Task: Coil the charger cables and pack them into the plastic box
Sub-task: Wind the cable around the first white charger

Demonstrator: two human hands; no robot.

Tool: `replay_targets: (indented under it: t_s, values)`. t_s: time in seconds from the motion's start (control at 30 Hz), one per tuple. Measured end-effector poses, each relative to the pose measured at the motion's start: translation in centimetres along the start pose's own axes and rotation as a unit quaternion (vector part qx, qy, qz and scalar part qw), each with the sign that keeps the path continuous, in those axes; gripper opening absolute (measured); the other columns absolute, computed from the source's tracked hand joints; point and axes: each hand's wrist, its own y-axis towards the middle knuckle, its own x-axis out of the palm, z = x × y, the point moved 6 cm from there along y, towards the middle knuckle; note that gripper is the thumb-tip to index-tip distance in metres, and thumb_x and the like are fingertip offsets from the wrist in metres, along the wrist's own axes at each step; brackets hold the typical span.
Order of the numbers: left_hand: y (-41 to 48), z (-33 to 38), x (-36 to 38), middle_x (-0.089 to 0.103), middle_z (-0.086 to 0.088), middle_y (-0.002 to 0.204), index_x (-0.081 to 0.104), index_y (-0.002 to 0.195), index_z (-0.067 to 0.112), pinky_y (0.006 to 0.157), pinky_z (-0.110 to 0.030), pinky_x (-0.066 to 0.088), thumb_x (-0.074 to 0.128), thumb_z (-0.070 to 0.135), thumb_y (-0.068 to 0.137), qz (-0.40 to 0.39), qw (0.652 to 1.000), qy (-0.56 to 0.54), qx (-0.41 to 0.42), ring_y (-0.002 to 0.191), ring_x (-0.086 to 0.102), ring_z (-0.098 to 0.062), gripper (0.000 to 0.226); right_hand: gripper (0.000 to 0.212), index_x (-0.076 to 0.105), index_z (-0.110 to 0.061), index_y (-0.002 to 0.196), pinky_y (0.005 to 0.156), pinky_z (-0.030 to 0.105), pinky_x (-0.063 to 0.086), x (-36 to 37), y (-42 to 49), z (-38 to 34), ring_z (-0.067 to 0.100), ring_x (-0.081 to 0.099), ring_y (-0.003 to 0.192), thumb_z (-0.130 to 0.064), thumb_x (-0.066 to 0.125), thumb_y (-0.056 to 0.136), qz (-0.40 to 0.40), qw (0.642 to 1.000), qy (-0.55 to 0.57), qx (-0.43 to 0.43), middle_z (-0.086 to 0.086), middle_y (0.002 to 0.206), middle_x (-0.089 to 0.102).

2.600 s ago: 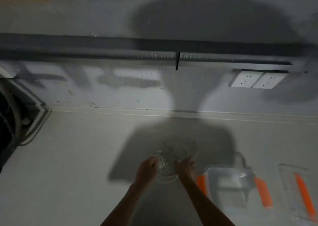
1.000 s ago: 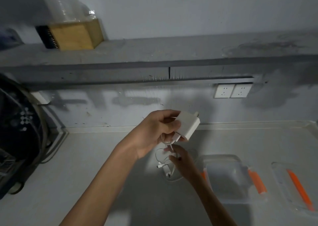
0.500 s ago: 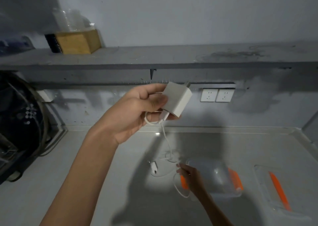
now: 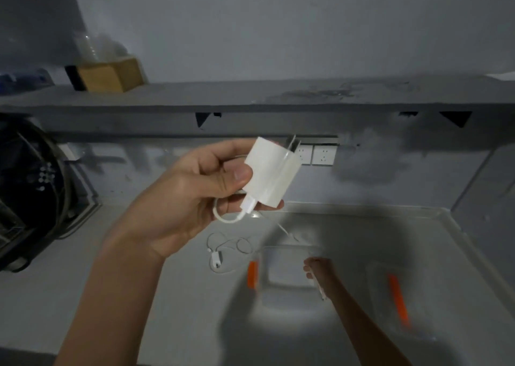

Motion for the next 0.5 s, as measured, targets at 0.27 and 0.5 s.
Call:
replay_targets:
  t_s: [0.27,0.5]
  values:
    - [-1.8,3.3,2.3,0.071,-0.018,0.11,0.065,0.122,0.01,0.074,-0.028,0.058,0.074,0.025,0.073,-0.022,0.998,0.025,0.056,0.089,0.073,-0.037,0.052,0.021,0.069,-0.013,0.07,0.064,0.026,0.053,-8.0,2.6,1.6,0.028,0.071,0.074,-0.023,0.057,0.086,0.072,0.968,-0.237,-0.037,0.019,0.08,0.074]
    - [3.2,-1.2,3.1,0.068,-0.013,0.111,0.055,0.126,0.006,0.09,-0.051,0.055,0.054,0.001,0.084,0.008,0.997,0.048,0.051,0.1,0.065,-0.04,0.042,0.043,0.061,-0.012,0.122,0.105,0.042,0.042,-4.1,-6.8,-11.0,0.011,0.062,0.113,0.005,0.046,0.085,-0.002,0.958,-0.025,-0.286,0.001,0.126,0.062]
